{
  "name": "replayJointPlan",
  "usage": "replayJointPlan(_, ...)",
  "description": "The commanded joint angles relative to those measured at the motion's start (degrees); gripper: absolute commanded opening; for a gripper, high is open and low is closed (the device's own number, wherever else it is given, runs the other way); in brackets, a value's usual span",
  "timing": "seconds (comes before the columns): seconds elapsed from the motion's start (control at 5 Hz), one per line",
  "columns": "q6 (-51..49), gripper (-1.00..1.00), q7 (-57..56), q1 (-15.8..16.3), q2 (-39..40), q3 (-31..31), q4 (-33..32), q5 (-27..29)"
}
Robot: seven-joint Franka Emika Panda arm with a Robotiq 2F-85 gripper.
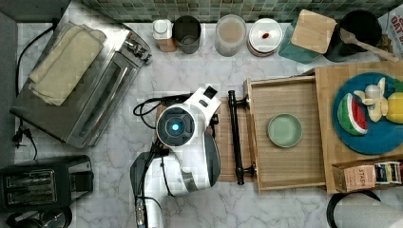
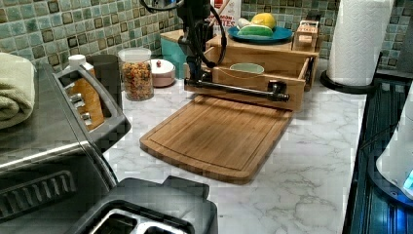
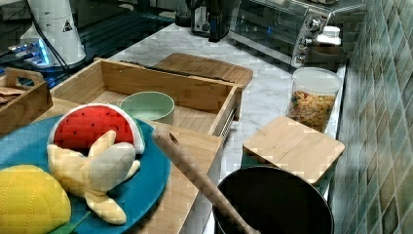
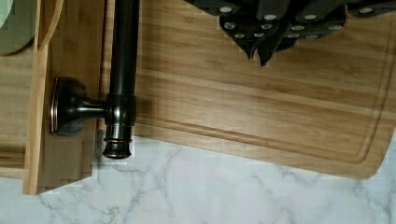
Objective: Close the drawer.
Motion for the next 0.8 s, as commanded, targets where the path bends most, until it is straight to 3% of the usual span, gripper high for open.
replayJointPlan(0.2, -1.32, -1.00, 2.76, -2.11, 4.72, -1.97, 0.46, -2.99)
replayJointPlan(0.6, 7.31, -1.00, 5.39, -1.26, 4.54, -3.29, -4.83, -3.98)
replayJointPlan(0.8, 8.70, -1.00, 4.88, -2.78, 5.41, -2.13, -5.29, -4.32)
